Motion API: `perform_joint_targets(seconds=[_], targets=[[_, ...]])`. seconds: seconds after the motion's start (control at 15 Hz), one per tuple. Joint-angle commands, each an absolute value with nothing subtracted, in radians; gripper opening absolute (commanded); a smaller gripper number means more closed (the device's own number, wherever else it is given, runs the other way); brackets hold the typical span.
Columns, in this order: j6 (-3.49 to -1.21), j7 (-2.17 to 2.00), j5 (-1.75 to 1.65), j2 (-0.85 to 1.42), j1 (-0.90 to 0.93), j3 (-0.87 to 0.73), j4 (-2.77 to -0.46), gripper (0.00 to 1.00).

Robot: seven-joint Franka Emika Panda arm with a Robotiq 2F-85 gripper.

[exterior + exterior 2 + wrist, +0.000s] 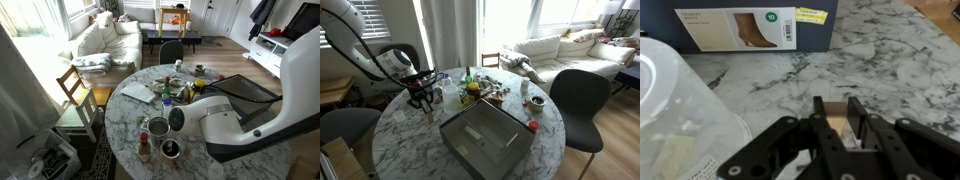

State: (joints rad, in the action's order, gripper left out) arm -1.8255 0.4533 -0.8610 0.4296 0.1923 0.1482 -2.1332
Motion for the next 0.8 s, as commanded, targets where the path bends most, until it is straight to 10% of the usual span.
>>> perform_joint_targets(seconds=[0.0, 0.4, 0.73], targets=[[-1.803, 0.457, -0.858, 0.453, 0.179, 0.165, -2.123, 0.55], [-1.798, 0.448, -0.860, 0.423, 0.179, 0.167, -2.133, 0.98], [-1.784, 0.425, -0.786, 0.341, 0.146, 0.162, -2.155, 1.00]])
